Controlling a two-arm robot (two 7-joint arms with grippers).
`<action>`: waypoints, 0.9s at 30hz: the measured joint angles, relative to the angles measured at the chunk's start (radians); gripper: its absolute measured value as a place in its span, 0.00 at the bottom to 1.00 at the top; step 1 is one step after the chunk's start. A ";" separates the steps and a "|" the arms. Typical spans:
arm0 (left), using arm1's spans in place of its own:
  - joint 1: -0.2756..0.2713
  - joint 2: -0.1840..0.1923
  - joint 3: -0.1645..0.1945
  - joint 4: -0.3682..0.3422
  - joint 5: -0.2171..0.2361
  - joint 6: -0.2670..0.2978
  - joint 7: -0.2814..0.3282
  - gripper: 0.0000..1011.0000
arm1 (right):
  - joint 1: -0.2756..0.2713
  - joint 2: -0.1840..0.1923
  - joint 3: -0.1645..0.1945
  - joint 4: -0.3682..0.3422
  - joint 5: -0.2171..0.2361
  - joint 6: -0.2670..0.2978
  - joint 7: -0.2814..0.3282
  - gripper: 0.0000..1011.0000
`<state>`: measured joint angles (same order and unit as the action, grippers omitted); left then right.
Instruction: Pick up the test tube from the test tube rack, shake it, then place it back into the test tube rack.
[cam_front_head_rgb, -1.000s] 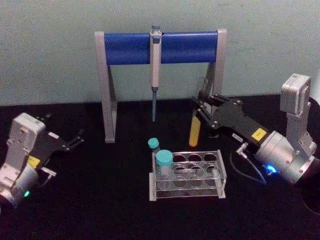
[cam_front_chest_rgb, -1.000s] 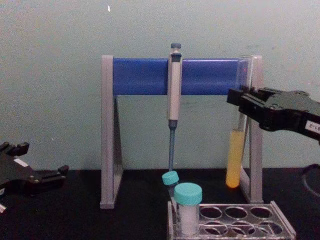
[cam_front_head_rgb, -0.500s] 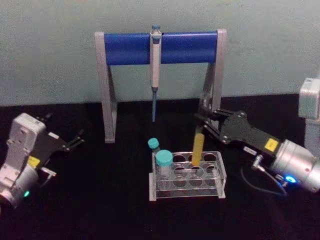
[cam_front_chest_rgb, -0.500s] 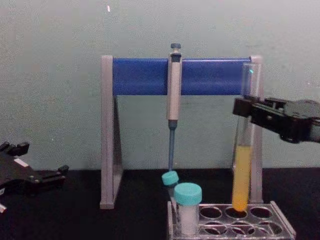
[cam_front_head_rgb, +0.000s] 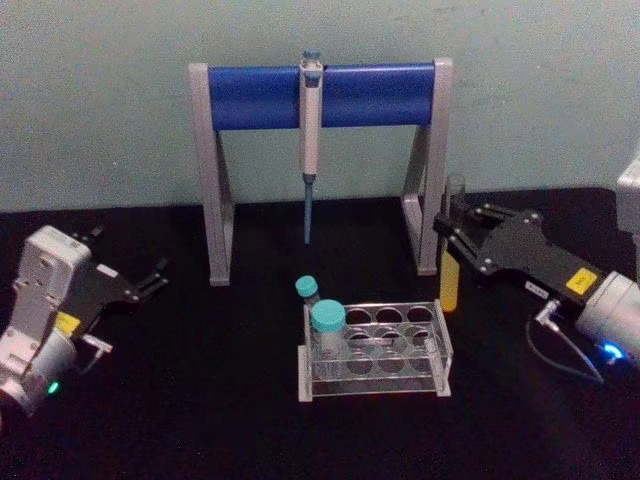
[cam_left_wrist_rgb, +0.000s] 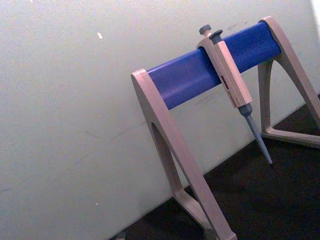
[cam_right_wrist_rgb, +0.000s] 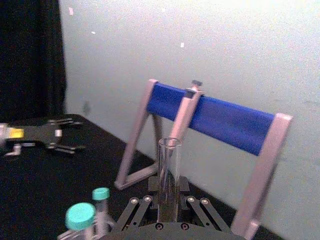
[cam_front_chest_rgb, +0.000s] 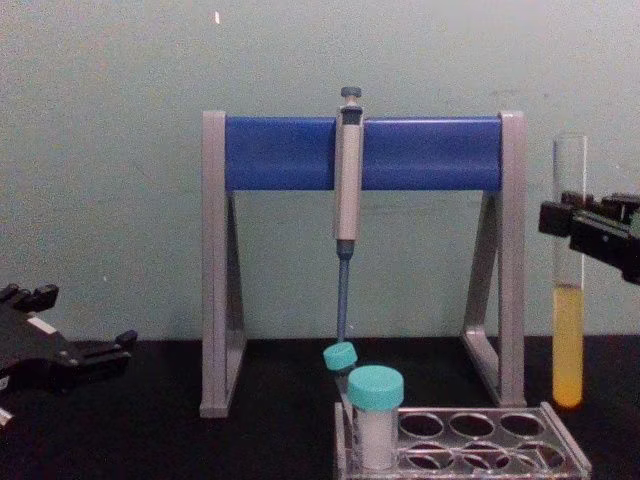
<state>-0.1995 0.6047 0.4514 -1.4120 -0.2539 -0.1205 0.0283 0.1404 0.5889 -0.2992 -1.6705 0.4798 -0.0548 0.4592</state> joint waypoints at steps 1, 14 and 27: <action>0.000 0.000 0.000 0.000 0.000 0.000 0.000 0.99 | 0.002 -0.005 0.001 0.000 -0.010 -0.001 -0.010 0.23; 0.000 0.000 0.000 0.000 0.000 0.000 0.000 0.99 | 0.062 -0.107 0.001 0.062 -0.058 -0.018 -0.031 0.23; 0.000 0.000 0.000 0.000 0.000 0.000 0.000 0.99 | 0.106 -0.136 -0.041 0.103 0.059 -0.014 0.109 0.23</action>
<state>-0.1995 0.6047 0.4514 -1.4119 -0.2539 -0.1205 0.0283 0.2467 0.4526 -0.3403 -1.5678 0.5390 -0.0688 0.5683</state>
